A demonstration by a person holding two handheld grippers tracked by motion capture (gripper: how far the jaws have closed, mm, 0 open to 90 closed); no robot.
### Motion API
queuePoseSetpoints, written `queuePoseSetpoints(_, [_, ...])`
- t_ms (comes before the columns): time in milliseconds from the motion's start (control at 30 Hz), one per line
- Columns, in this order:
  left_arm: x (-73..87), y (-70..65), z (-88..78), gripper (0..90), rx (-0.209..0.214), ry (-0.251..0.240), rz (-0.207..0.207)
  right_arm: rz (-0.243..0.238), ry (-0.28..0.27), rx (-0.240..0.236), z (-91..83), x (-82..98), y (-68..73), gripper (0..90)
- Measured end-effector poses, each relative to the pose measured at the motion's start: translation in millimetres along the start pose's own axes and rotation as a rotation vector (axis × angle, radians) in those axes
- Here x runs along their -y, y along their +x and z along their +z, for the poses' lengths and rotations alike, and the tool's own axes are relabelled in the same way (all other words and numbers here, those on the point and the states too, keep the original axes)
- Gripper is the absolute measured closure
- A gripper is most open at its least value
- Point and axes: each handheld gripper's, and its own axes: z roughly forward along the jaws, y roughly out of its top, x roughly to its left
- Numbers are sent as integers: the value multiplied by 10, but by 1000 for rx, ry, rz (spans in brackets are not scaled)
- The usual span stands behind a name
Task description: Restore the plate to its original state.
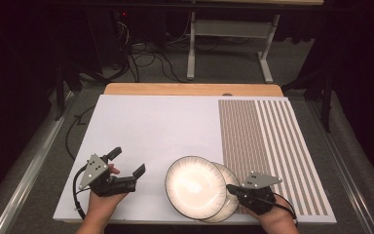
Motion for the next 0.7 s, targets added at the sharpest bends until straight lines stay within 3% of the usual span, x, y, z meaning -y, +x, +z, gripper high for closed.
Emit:
queuePoseSetpoints(133, [-7,10,-19,1,-13,-10,-3,-1,-2,-1,1,-1,-3,900])
queuePoseSetpoints(400, [-7,-31,-16,2,-26,4,40,0,-6,2,-1,-2,-6,900])
queuePoseSetpoints(700, [-4,-37,-1,1,-23,19,46,-1,-9,6,-10,-4,-12,900])
